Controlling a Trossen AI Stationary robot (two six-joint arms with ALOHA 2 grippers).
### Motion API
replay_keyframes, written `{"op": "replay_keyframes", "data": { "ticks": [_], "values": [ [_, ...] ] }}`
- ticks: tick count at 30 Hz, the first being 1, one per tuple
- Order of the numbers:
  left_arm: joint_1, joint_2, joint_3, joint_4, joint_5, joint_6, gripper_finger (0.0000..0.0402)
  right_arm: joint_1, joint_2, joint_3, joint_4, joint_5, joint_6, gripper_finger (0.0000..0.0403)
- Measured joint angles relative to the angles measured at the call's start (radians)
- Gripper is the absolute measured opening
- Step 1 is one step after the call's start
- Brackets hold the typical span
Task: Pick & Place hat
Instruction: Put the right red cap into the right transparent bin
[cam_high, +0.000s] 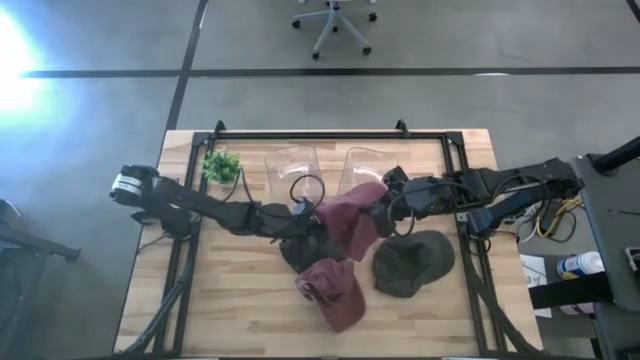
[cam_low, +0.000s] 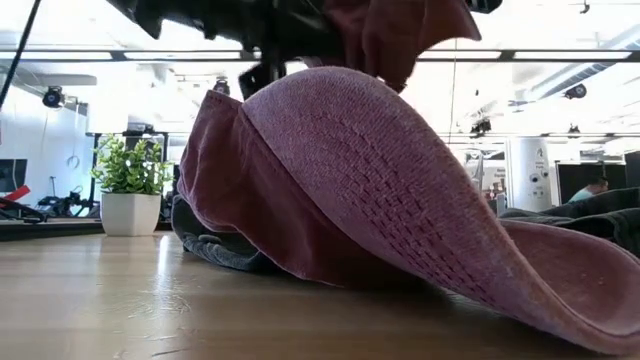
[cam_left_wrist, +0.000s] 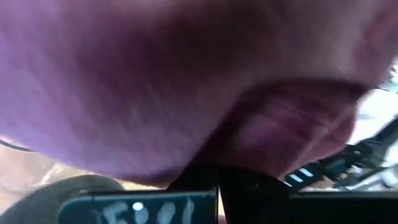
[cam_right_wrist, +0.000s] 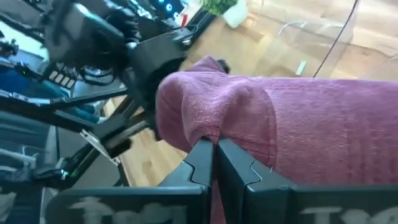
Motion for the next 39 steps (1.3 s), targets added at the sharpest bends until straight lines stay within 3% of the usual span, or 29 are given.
{"op": "replay_keyframes", "data": {
  "ticks": [6, 12, 17, 23, 32, 39],
  "values": [
    [0.005, 0.017, 0.028, 0.149, -0.039, 0.122, 0.0000, 0.006, 0.069, 0.037, -0.014, -0.079, -0.003, 0.0008],
    [0.000, -0.046, 0.033, 0.296, -0.043, 0.262, 0.0000, 0.009, 0.104, 0.054, -0.027, -0.102, -0.027, 0.0008],
    [0.002, -0.054, 0.033, 0.300, 0.029, 0.246, 0.0000, 0.008, 0.140, 0.056, 0.055, -0.117, -0.050, 0.0008],
    [0.001, -0.066, 0.037, 0.328, 0.033, 0.241, 0.0000, 0.011, 0.217, 0.058, 0.049, -0.209, -0.058, 0.0008],
    [0.001, -0.042, 0.022, 0.290, 0.050, 0.113, 0.0000, 0.013, 0.308, 0.089, 0.061, -0.219, -0.065, 0.0009],
    [-0.003, -0.024, 0.016, 0.327, 0.061, 0.082, 0.0000, 0.014, 0.390, 0.128, 0.103, -0.244, -0.086, 0.0057]
  ]
}}
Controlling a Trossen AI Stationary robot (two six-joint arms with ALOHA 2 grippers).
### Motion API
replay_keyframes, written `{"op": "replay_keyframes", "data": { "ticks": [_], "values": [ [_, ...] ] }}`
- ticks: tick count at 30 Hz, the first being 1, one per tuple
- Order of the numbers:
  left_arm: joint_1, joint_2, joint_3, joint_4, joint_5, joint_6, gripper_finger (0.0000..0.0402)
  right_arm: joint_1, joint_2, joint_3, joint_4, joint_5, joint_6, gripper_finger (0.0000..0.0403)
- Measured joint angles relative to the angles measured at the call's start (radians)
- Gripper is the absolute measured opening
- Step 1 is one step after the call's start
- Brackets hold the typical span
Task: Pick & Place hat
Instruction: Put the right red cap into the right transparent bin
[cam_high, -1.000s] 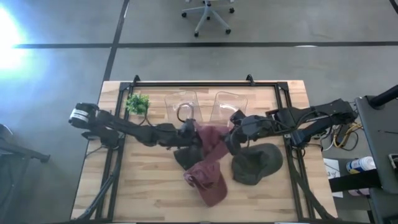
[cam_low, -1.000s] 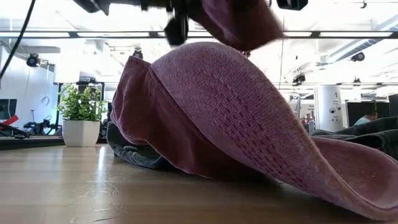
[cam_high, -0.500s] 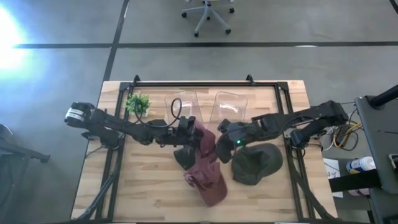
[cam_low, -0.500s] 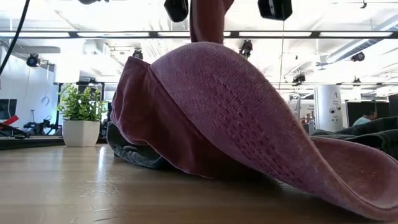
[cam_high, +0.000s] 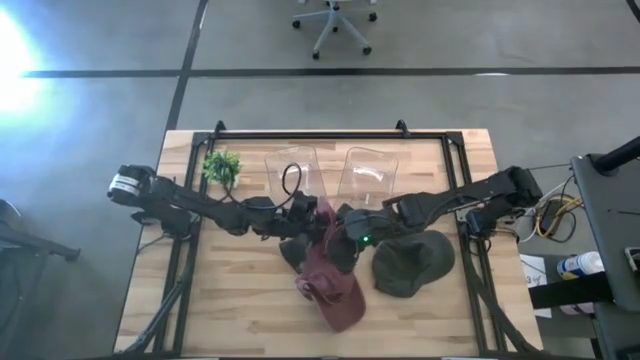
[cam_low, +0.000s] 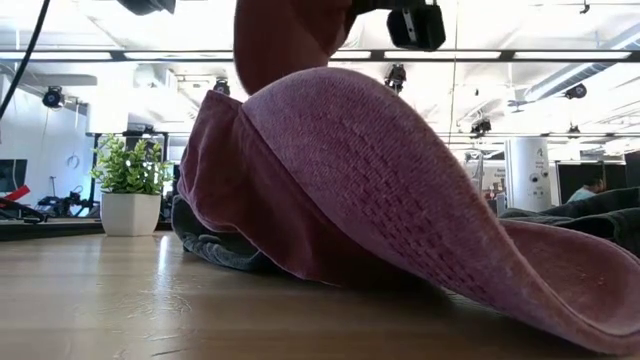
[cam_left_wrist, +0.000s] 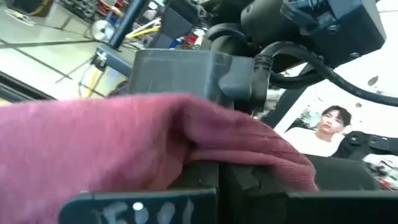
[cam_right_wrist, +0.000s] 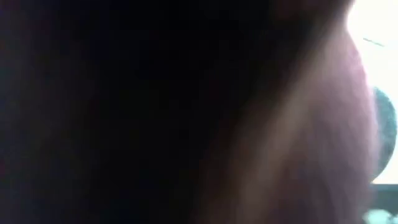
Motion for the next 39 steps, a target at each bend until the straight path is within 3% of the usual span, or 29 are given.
{"op": "replay_keyframes", "data": {
  "ticks": [5, 9, 13, 17, 22, 28, 34, 39],
  "values": [
    [-0.016, -0.016, -0.043, -0.057, 0.020, -0.008, 0.0000, 0.013, -0.006, 0.052, -0.136, -0.003, -0.076, 0.0103],
    [-0.037, -0.010, -0.054, -0.211, 0.030, -0.012, 0.0000, 0.034, -0.034, 0.060, -0.284, -0.060, -0.116, 0.0132],
    [-0.047, 0.010, -0.055, -0.248, 0.024, -0.013, 0.0000, 0.058, -0.043, 0.054, -0.370, -0.101, -0.147, 0.0153],
    [-0.061, 0.062, -0.036, -0.184, 0.033, -0.021, 0.0000, 0.065, -0.108, 0.061, -0.364, -0.104, -0.070, 0.0164],
    [-0.082, 0.213, 0.032, -0.140, 0.121, -0.046, 0.0000, 0.062, -0.173, 0.060, -0.371, -0.103, 0.069, 0.0166],
    [-0.073, 0.317, 0.110, -0.077, 0.154, -0.036, 0.0000, 0.091, -0.164, 0.021, -0.386, -0.103, 0.190, 0.0167],
    [-0.072, 0.286, 0.113, -0.171, 0.174, 0.021, 0.0000, 0.195, -0.162, -0.051, -0.375, -0.072, 0.317, 0.0167],
    [-0.082, 0.254, 0.111, -0.300, 0.207, 0.046, 0.0000, 0.255, -0.160, -0.158, -0.174, -0.068, 0.348, 0.0167]
  ]
}}
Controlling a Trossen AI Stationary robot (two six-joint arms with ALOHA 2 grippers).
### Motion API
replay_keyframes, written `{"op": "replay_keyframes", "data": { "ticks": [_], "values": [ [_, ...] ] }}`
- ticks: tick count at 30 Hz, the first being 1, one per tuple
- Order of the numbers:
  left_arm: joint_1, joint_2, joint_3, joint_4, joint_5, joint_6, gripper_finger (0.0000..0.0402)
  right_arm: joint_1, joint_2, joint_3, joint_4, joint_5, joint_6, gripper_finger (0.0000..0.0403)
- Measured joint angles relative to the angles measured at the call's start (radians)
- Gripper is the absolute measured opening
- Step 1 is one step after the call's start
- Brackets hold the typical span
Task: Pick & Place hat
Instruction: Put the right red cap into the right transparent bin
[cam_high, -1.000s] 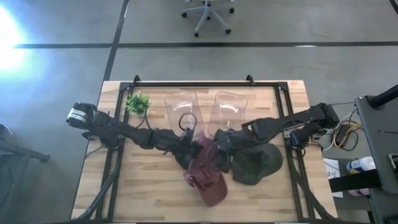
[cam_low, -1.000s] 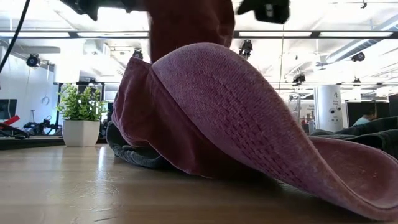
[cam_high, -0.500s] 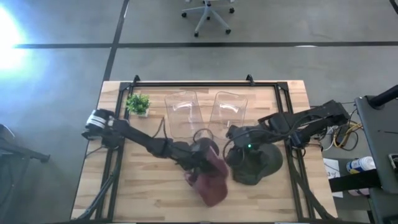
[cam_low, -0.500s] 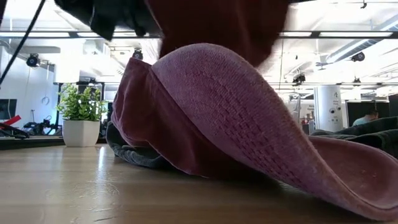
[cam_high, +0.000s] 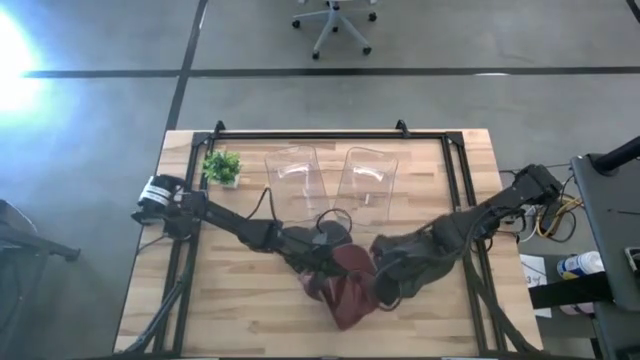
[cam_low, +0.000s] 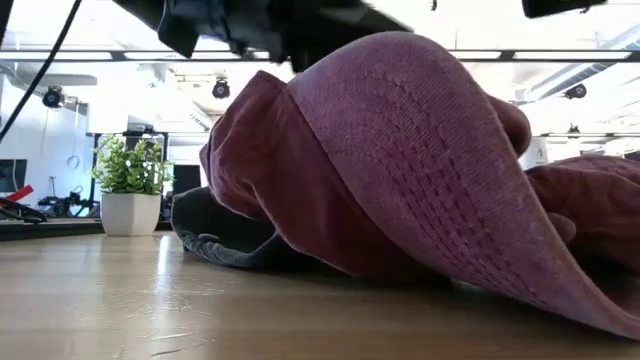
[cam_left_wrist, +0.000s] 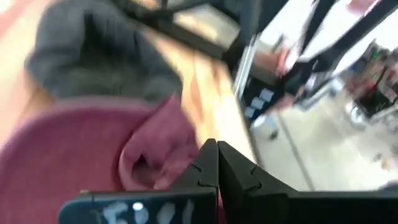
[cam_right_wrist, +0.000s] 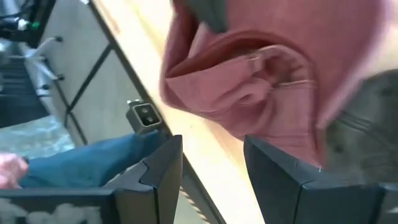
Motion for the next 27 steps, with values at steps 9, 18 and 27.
{"op": "replay_keyframes", "data": {
  "ticks": [9, 18, 27],
  "values": [
    [-0.029, -0.001, -0.002, -0.278, 0.016, -0.003, 0.0000, -0.003, 0.110, -0.236, 0.423, -0.061, -0.083, 0.0165],
    [-0.055, -0.059, -0.002, -0.235, 0.036, -0.021, 0.0000, -0.005, 0.271, -0.285, 0.512, -0.039, -0.029, 0.0152],
    [-0.069, 0.017, 0.087, -0.009, 0.166, 0.083, 0.0000, 0.007, 0.254, -0.213, 0.463, 0.027, -0.009, 0.0152]
  ]
}}
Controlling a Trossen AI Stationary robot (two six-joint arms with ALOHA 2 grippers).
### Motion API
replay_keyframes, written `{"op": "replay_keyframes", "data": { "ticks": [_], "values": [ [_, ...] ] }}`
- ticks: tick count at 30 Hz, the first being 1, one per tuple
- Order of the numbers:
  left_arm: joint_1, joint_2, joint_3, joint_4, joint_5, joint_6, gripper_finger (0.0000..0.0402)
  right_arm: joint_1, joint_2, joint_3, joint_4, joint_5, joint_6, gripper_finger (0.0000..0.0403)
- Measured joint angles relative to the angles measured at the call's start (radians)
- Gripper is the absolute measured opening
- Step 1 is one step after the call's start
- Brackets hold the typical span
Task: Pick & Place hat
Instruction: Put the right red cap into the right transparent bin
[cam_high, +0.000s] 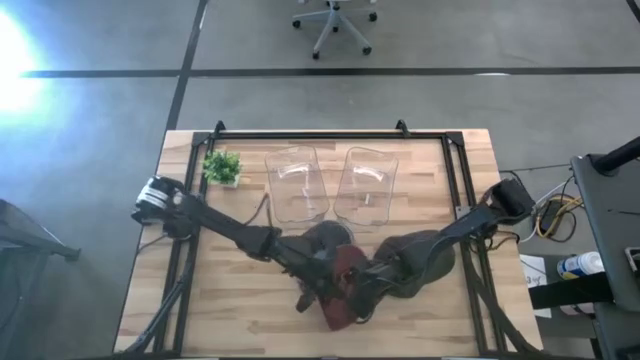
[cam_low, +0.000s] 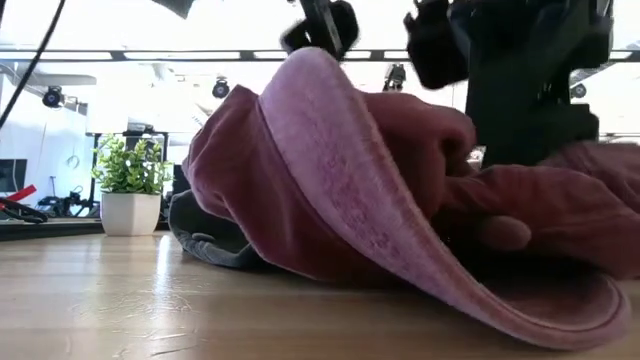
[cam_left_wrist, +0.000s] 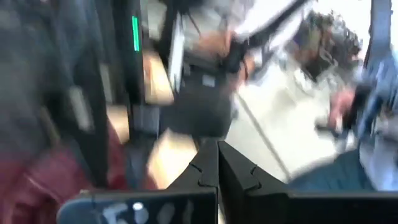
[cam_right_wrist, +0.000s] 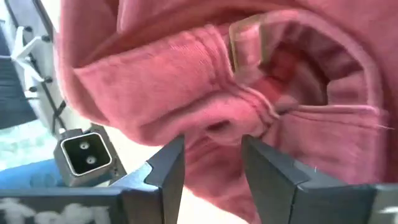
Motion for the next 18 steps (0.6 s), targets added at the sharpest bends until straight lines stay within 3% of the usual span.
{"op": "replay_keyframes", "data": {
  "ticks": [6, 12, 18],
  "values": [
    [-0.007, 0.126, 0.087, 0.010, 0.142, 0.023, 0.0000, 0.057, -0.072, -0.017, -0.124, 0.081, 0.010, 0.0148],
    [-0.018, 0.220, 0.153, -0.056, 0.242, 0.025, 0.0000, 0.075, -0.052, -0.065, -0.050, 0.088, 0.014, 0.0147],
    [-0.020, 0.294, 0.184, -0.245, 0.226, 0.105, 0.0000, 0.070, -0.006, -0.114, -0.039, 0.108, -0.002, 0.0146]
  ]
}}
